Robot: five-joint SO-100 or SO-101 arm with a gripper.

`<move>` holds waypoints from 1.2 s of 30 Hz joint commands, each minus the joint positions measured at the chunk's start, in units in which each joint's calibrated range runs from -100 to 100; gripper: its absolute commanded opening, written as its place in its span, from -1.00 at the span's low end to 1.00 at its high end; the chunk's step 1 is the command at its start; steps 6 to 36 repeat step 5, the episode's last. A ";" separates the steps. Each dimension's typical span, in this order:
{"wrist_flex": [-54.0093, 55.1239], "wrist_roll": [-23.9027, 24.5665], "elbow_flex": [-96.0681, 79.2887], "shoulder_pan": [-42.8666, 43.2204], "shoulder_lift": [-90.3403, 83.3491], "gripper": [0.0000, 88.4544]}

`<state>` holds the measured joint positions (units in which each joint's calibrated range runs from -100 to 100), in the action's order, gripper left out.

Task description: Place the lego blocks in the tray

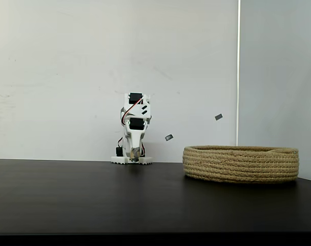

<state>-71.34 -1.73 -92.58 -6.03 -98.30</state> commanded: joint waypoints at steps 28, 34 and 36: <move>-0.18 0.73 0.97 -1.15 -0.41 -0.99; -0.18 0.73 0.97 -1.15 -0.41 -0.99; -0.18 0.73 0.97 -1.15 -0.41 -0.99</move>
